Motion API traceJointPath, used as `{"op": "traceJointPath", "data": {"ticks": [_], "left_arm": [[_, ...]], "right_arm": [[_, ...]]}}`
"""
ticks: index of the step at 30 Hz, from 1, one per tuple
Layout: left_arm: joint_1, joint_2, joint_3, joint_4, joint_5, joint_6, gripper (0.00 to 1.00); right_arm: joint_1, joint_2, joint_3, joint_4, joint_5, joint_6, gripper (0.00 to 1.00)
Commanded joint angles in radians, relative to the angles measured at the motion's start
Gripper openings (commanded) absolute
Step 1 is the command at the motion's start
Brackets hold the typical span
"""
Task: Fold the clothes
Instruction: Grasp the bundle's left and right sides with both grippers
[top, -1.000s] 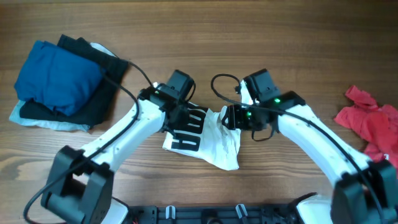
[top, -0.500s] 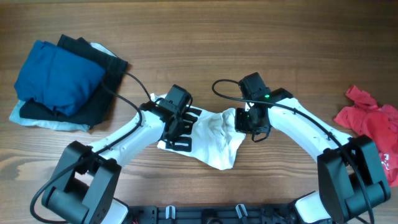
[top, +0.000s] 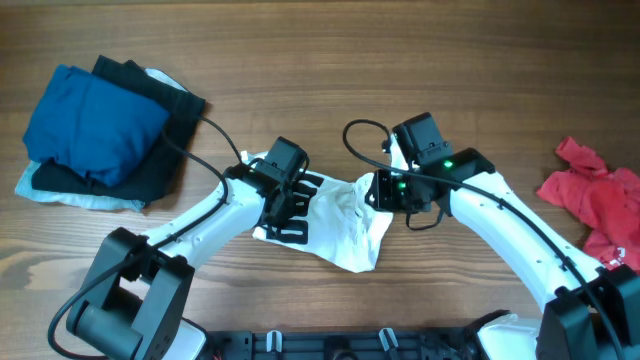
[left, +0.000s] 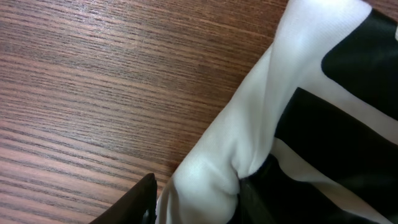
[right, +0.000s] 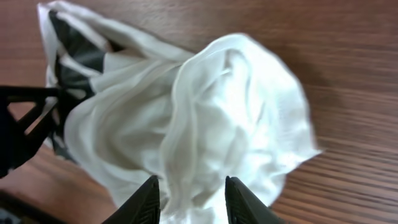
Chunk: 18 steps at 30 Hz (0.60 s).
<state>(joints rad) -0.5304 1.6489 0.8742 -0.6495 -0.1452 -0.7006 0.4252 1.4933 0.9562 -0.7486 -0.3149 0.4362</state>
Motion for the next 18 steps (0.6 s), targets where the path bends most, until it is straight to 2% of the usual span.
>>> {"op": "traceJointPath", "data": {"ticks": [1, 5, 8, 12, 13, 16, 18], "left_arm": [[0.006, 0.027, -0.046, -0.019, -0.043, 0.011, 0.43], [0.006, 0.027, -0.046, -0.019, -0.039, 0.011, 0.44], [0.006, 0.027, -0.046, -0.019, -0.034, 0.011, 0.44], [0.006, 0.027, -0.046, -0.019, -0.031, 0.012, 0.44], [0.006, 0.027, -0.046, -0.019, -0.031, 0.012, 0.44], [0.006, 0.027, -0.046, -0.019, -0.031, 0.011, 0.45], [0.006, 0.027, -0.046, -0.019, -0.032, 0.012, 0.46]], "right_arm": [[0.043, -0.005, 0.000, -0.007, -0.046, -0.026, 0.38], [0.092, -0.002, -0.001, -0.013, -0.021, -0.005, 0.40], [0.122, 0.020, -0.002, -0.015, 0.077, 0.050, 0.50], [0.122, 0.061, -0.002, -0.014, 0.079, 0.074, 0.48], [0.122, 0.079, -0.002, -0.013, 0.078, 0.081, 0.42], [0.122, 0.134, -0.002, -0.014, 0.054, 0.087, 0.04], [0.122, 0.148, -0.002, -0.045, 0.000, 0.087, 0.04]]}}
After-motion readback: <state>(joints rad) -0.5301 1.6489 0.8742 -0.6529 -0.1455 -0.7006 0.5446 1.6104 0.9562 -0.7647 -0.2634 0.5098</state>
